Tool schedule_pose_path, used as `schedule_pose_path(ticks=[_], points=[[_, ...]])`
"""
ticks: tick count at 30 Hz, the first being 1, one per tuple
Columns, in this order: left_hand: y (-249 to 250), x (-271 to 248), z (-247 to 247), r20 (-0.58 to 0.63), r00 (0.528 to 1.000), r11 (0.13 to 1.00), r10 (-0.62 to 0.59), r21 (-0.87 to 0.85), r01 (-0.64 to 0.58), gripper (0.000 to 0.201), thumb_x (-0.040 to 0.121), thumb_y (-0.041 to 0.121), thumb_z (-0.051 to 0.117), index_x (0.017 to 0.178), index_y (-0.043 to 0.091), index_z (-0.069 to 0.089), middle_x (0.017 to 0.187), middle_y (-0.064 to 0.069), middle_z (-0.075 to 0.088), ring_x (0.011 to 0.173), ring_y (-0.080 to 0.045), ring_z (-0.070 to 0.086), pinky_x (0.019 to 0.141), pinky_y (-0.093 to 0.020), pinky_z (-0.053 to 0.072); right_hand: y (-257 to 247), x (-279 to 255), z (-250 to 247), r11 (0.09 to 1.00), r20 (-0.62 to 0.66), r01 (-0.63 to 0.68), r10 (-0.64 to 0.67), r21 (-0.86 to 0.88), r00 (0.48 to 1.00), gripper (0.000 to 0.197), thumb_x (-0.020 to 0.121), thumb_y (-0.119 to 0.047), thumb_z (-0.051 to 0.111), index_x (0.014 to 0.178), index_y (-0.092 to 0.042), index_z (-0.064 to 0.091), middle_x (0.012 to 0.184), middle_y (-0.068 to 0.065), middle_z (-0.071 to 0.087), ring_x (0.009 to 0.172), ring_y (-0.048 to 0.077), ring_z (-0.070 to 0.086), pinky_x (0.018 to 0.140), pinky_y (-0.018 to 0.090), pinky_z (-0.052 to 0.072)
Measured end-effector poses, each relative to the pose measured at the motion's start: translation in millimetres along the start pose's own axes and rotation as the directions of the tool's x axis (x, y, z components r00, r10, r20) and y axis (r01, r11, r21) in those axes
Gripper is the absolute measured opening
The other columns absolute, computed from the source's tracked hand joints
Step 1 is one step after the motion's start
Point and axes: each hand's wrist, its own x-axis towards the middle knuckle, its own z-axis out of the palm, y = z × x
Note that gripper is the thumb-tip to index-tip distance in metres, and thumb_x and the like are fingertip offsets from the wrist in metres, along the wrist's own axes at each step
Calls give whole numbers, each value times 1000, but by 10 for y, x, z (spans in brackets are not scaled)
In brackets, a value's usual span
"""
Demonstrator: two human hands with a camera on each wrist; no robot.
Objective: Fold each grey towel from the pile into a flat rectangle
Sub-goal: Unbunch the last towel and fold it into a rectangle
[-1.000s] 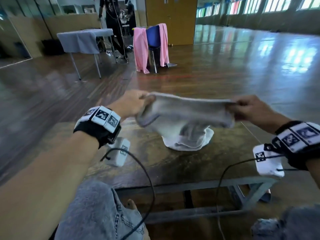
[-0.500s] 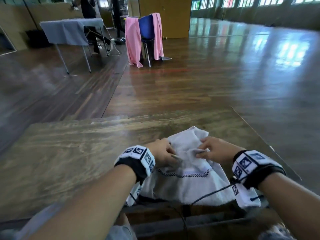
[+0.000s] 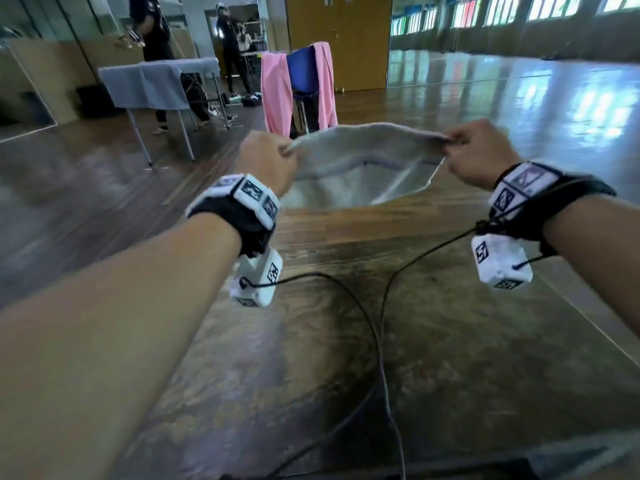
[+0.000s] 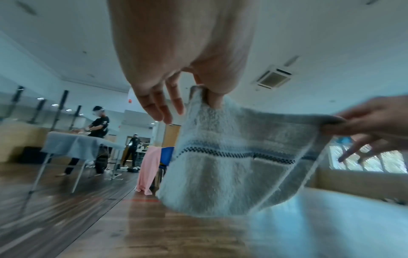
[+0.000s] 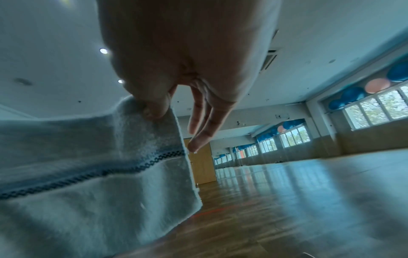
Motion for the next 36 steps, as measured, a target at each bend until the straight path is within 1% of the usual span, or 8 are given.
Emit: schedule_pose_path(ticks=[7,9,13,19,26,30,33,36], points=[[-187,39,-54,173,964,932,-201,-268,243,17,93,32,60,89,19,71,75,-7,65,64,-22,63,56,-23,50,-19,72,-3,991,-38,-114,117,76,992,31,94,-11,52,102,-26,78,61,-4,64,55,22,67,59,32,57],[-174,-4,33,304,898,815,-319,-395,424,26,95,31,61,108,11,68,86,-8,65,66,-20,67,53,-25,56,16,86,92,965,81,-221,211,144,974,33,95,-5,47,92,-25,74,59,7,69,43,18,65,46,28,54],[-175,-144,116,384,834,499,-396,-673,547,18,94,14,64,107,3,70,85,-10,65,80,-29,70,62,-34,62,150,67,248,902,255,-298,222,314,941,38,93,-2,54,81,-30,78,80,5,77,72,24,75,67,39,60],[-142,-383,105,-109,970,914,-216,-372,162,22,94,25,61,98,11,78,85,-13,72,77,-24,61,75,-36,52,384,-107,468,906,138,-82,27,414,990,28,97,-17,63,121,-30,69,82,-21,67,75,-7,55,79,26,45],[-270,-872,194,204,945,960,-254,-65,272,31,95,10,57,64,7,54,67,-18,45,65,-21,36,60,-31,28,633,-593,629,928,453,-265,125,262,883,44,95,-18,65,74,-56,75,88,5,65,83,19,54,73,34,44],[-333,-1119,176,447,848,959,-283,107,263,22,87,-5,54,73,12,53,74,-14,47,72,-20,38,65,-29,29,725,-853,591,969,400,-172,89,177,912,16,95,-25,66,97,-32,80,68,-14,69,65,0,60,67,26,44],[-349,-1258,65,496,806,946,-323,149,288,28,85,-6,55,79,21,60,76,-10,49,74,-22,44,66,-28,35,720,-1101,470,981,386,-126,60,149,920,21,94,-21,68,106,-7,77,105,10,76,107,19,69,93,38,52],[-332,-1379,-101,563,752,938,-343,163,306,20,88,-3,54,82,6,71,79,-11,59,75,-27,54,66,-28,39,636,-1350,259,980,368,-88,17,179,930,20,93,-20,69,110,-16,78,111,3,76,105,12,67,93,32,49]])
